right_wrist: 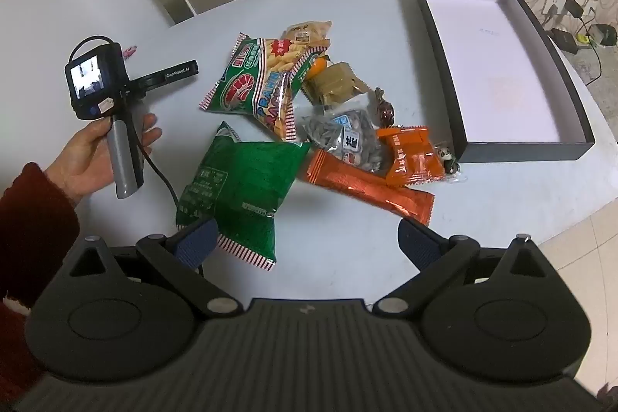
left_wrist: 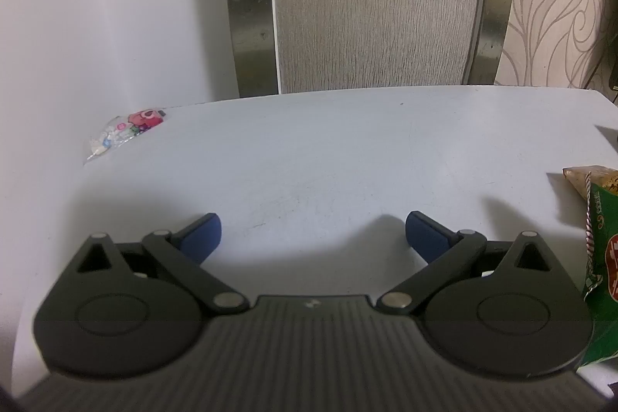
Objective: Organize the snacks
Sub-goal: 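Move both tools toward the snack pile on the table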
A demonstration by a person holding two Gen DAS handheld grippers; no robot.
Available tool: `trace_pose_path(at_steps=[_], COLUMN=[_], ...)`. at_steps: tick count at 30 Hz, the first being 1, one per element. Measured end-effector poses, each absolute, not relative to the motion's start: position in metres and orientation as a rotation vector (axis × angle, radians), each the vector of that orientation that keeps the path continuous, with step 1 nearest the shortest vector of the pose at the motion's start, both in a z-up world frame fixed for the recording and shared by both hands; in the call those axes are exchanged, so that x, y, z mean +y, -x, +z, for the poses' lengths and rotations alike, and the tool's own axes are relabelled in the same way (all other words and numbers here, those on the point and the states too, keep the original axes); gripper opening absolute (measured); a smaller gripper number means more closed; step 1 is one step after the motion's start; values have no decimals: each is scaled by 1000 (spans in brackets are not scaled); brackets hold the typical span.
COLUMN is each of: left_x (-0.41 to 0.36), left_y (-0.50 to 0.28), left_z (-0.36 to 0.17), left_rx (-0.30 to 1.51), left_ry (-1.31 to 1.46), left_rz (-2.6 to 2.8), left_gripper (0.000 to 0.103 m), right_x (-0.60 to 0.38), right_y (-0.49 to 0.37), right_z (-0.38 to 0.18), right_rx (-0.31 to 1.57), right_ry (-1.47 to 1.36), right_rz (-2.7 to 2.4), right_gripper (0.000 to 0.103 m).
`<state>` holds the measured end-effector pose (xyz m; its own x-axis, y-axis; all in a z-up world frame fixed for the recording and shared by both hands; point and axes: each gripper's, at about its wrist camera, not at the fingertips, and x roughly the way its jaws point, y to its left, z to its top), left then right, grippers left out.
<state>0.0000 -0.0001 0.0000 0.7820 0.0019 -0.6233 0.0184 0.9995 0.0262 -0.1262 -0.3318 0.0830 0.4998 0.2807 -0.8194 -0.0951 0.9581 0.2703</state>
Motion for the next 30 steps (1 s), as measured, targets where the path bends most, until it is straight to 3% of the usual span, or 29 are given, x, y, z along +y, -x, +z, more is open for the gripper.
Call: trace_pose_path(at_steps=[12, 16, 19, 30], left_x=[3, -6, -4, -14], left_y=[1, 10, 21, 65], left_z=[3, 10, 20, 58], left_rx=[697, 664, 581, 540], left_ry=[-49, -169, -163, -58], left_rz=[-46, -58, -51, 59], left_gripper=[103, 103, 103, 103], right_x=[-335, -340, -345, -366], right_y=[149, 157, 155, 135], right_z=[76, 75, 75, 77], right_rx=[1032, 1013, 987, 898], right_ry=[-349, -397, -397, -277], right_rz=[277, 294, 323, 504], right_gripper=[101, 101, 101, 101])
